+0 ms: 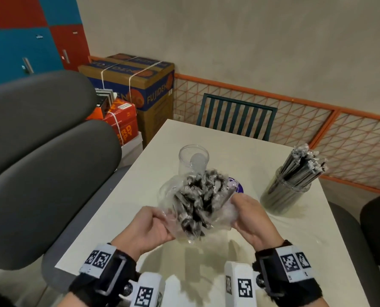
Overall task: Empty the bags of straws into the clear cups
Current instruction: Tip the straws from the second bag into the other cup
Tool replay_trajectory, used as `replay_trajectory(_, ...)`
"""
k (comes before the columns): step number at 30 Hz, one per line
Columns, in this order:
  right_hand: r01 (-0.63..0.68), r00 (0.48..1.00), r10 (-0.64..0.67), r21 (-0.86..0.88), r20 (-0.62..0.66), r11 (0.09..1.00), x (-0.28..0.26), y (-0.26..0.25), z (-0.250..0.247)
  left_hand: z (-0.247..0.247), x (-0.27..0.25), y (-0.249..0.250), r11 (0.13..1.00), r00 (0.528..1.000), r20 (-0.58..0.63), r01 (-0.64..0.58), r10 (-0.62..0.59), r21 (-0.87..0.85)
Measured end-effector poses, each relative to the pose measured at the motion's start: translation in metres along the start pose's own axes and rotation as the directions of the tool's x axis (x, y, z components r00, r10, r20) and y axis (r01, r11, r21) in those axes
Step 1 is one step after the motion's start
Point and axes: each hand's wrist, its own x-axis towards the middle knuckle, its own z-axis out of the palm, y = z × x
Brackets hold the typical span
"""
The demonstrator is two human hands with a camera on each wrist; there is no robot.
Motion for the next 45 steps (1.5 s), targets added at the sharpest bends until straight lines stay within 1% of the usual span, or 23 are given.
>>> replay_trajectory(4, 0.254, 0.967, -0.248, -0.189, 0.056, 0.949, -0.018, -0.044, 0.001, 0.035, -0.018, 0.026, 0.983, 0.983, 0.176, 0.023, -0.056, 0.184)
replay_trajectory(7, 0.457, 0.89, -0.421, -0.366, 0.176, 0.811, -0.022, -0.074, 0.011, 0.072, -0.025, 0.042, 0.928, 0.941, 0.311, 0.01, -0.135, 0.373)
replay_trajectory(8, 0.504, 0.863, -0.456, -0.41, 0.217, 0.76, -0.022, -0.083, 0.015, 0.082, -0.023, 0.048, 0.909, 0.938, 0.322, -0.016, -0.13, 0.416)
replay_trajectory(11, 0.569, 0.82, -0.48, -0.534, 0.312, 0.625, -0.008, -0.105, 0.023, 0.107, -0.016, 0.062, 0.875, 0.958, 0.285, -0.115, -0.027, 0.469)
replay_trajectory(14, 0.622, 0.781, -0.428, -0.626, 0.454, 0.471, 0.006, -0.122, 0.024, 0.122, -0.007, 0.078, 0.772, 0.97, 0.209, -0.226, 0.124, 0.593)
replay_trajectory(16, 0.596, 0.79, -0.403, -0.733, 0.462, 0.327, 0.015, -0.135, 0.025, 0.126, -0.003, 0.086, 0.703, 0.959, 0.23, -0.28, 0.168, 0.654)
replay_trajectory(17, 0.559, 0.815, -0.38, -0.766, 0.437, 0.317, 0.02, -0.142, 0.027, 0.127, -0.002, 0.089, 0.669, 0.949, 0.253, -0.314, 0.191, 0.673)
replay_trajectory(18, 0.518, 0.851, -0.33, -0.754, 0.409, 0.403, 0.024, -0.149, 0.028, 0.129, -0.001, 0.093, 0.636, 0.935, 0.277, -0.354, 0.222, 0.686)
replay_trajectory(19, 0.465, 0.883, -0.238, -0.678, 0.405, 0.569, 0.029, -0.155, 0.029, 0.131, 0.0, 0.095, 0.61, 0.919, 0.298, -0.394, 0.258, 0.687)
replay_trajectory(20, 0.387, 0.881, -0.137, -0.524, 0.453, 0.758, 0.035, -0.16, 0.03, 0.134, 0.001, 0.099, 0.59, 0.903, 0.314, -0.43, 0.294, 0.683)
replay_trajectory(21, 0.265, 0.85, -0.051, -0.343, 0.524, 0.901, 0.041, -0.165, 0.029, 0.136, 0.004, 0.104, 0.567, 0.887, 0.326, -0.46, 0.326, 0.684)
replay_trajectory(22, 0.174, 0.804, -0.021, -0.201, 0.594, 0.964, 0.044, -0.169, 0.029, 0.139, 0.007, 0.108, 0.536, 0.872, 0.34, -0.485, 0.351, 0.691)
replay_trajectory(23, 0.15, 0.761, -0.026, -0.137, 0.648, 0.979, 0.046, -0.172, 0.032, 0.142, 0.011, 0.114, 0.505, 0.86, 0.354, -0.504, 0.367, 0.701)
replay_trajectory(25, 0.211, 0.703, -0.058, -0.131, 0.709, 0.969, 0.054, -0.174, 0.04, 0.148, 0.018, 0.124, 0.432, 0.84, 0.401, -0.535, 0.365, 0.726)
replay_trajectory(27, 0.304, 0.707, -0.059, -0.228, 0.705, 0.925, 0.066, -0.174, 0.052, 0.157, 0.022, 0.132, 0.348, 0.815, 0.468, -0.573, 0.342, 0.742)
replay_trajectory(28, 0.342, 0.733, -0.077, -0.269, 0.676, 0.9, 0.076, -0.174, 0.058, 0.161, 0.024, 0.137, 0.322, 0.804, 0.495, -0.589, 0.33, 0.741)
replay_trajectory(29, 0.367, 0.767, -0.109, -0.293, 0.632, 0.883, 0.085, -0.174, 0.064, 0.164, 0.027, 0.141, 0.325, 0.802, 0.51, -0.594, 0.312, 0.736)
replay_trajectory(31, 0.415, 0.816, -0.2, -0.31, 0.543, 0.855, 0.101, -0.175, 0.07, 0.165, 0.035, 0.152, 0.405, 0.814, 0.521, -0.579, 0.256, 0.707)
replay_trajectory(33, 0.485, 0.821, -0.299, -0.318, 0.486, 0.815, 0.115, -0.176, 0.071, 0.162, 0.046, 0.164, 0.478, 0.82, 0.516, -0.566, 0.247, 0.671)
replay_trajectory(35, 0.542, 0.814, -0.391, -0.318, 0.429, 0.778, 0.125, -0.173, 0.074, 0.16, 0.058, 0.171, 0.474, 0.823, 0.5, -0.565, 0.268, 0.676)
replay_trajectory(38, 0.563, 0.812, -0.479, -0.229, 0.334, 0.794, 0.141, -0.16, 0.078, 0.158, 0.08, 0.172, 0.468, 0.807, 0.516, -0.589, 0.289, 0.659)
replay_trajectory(42, 0.511, 0.853, -0.489, -0.1, 0.185, 0.854, 0.161, -0.143, 0.085, 0.149, 0.104, 0.169, 0.525, 0.807, 0.495, -0.588, 0.323, 0.616)
replay_trajectory(45, 0.459, 0.878, -0.46, 0.038, 0.131, 0.888, 0.178, -0.135, 0.093, 0.144, 0.115, 0.173, 0.537, 0.812, 0.459, -0.583, 0.361, 0.61)
